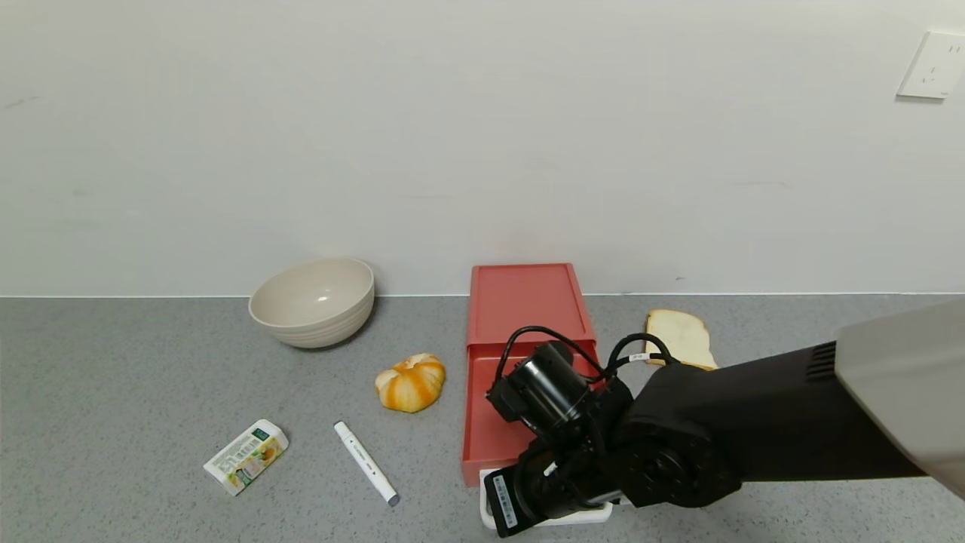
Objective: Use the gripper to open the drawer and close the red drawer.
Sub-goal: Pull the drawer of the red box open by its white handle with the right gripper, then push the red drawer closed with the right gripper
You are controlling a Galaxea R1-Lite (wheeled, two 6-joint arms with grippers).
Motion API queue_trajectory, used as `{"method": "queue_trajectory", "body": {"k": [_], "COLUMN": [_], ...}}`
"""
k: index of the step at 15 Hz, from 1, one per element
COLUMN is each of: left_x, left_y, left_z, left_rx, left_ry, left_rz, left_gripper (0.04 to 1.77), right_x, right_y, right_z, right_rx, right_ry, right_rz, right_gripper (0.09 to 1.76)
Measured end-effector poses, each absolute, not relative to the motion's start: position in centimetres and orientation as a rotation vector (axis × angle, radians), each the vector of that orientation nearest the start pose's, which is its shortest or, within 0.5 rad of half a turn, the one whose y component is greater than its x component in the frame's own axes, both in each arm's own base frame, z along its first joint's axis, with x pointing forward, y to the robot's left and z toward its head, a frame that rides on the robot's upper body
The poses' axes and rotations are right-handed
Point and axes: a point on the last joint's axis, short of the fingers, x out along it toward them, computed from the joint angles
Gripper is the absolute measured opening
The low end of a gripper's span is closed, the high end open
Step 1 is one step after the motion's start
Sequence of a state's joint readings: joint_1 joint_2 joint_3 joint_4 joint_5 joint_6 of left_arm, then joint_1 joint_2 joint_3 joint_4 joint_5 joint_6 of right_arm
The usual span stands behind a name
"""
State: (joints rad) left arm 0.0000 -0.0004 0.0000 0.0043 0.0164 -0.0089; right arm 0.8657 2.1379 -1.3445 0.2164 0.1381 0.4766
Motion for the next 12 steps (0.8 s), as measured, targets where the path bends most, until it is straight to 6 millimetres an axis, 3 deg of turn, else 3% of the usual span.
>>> {"method": "queue_trajectory", "body": {"k": [7, 12], "left_x": [-2.3, -2.3], "left_y": [0.0, 0.0], "left_z": [7.5, 7.5], "left_rx": [-0.009, -0.01], "left_ry": [0.004, 0.004], "left_rz": [0.016, 0.016], "left_gripper": [1.73, 1.73], "right_x": [23.7, 20.9], "right_y": [27.9, 24.4], "right_z": [13.5, 13.9], "right_rx": [-0.004, -0.073], "right_ry": [1.055, 0.928], "right_rz": [0.721, 0.802], "right_gripper": [0.12, 0.12]}}
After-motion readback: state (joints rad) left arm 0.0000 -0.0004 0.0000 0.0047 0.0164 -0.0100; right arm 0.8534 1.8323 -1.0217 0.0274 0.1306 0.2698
